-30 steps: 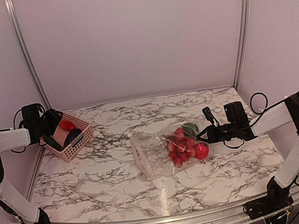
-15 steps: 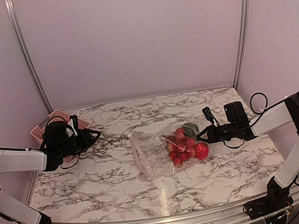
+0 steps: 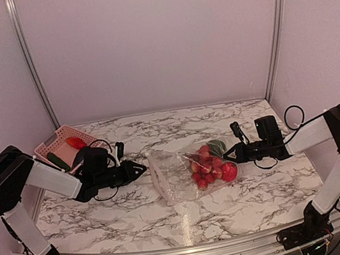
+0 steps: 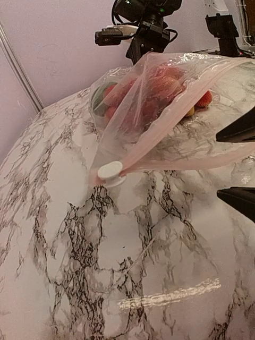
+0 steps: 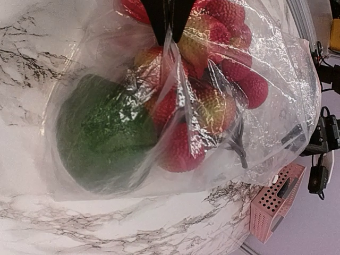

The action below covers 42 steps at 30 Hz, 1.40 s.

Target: Open the zip-top bag and remove the fake food

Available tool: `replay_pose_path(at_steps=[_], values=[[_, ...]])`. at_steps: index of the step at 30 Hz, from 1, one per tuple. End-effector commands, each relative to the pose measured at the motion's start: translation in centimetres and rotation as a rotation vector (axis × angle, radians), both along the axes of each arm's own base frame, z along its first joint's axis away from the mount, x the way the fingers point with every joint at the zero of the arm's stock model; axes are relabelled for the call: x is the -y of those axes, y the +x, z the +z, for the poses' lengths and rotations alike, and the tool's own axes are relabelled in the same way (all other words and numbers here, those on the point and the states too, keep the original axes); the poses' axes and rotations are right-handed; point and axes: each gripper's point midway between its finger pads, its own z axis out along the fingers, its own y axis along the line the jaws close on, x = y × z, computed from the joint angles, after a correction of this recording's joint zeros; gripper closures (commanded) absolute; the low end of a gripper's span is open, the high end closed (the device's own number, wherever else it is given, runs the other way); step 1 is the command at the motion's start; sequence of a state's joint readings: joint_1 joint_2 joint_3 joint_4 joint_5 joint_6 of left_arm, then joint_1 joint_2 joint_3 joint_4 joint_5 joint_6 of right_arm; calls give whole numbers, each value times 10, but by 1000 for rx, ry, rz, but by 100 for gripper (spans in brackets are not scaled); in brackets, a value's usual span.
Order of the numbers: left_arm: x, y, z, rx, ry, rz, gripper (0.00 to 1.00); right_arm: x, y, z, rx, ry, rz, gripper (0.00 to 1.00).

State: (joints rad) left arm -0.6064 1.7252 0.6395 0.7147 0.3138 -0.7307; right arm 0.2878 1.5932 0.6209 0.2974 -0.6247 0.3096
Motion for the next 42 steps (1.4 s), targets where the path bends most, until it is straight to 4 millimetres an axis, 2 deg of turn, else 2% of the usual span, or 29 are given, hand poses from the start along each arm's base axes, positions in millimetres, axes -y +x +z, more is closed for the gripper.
replay_pose_path(at_steps=[1, 7, 11, 17, 24, 32, 40, 42], values=[[40, -10, 3, 26, -54, -94, 71, 0, 4, 0, 5, 4, 4, 100], [78, -19, -8, 11, -110, -157, 74, 0, 5, -4, -3, 7, 8, 100], [101, -17, -9, 14, -135, -189, 74, -1, 4, -5, -6, 13, 11, 100], [131, -12, -9, 30, -165, -229, 67, -3, 3, -10, -20, 22, 18, 100], [153, -6, -23, 4, -198, -247, 54, -5, 1, -19, -34, 19, 26, 100], [169, -4, -26, 10, -205, -268, 54, -5, 1, -27, -46, 12, 26, 100], [185, 3, -20, 26, -252, -278, 51, -9, 0, -28, -51, 11, 37, 100], [193, 2, -18, 25, -263, -300, 48, -10, 0, -28, -51, 11, 42, 100]])
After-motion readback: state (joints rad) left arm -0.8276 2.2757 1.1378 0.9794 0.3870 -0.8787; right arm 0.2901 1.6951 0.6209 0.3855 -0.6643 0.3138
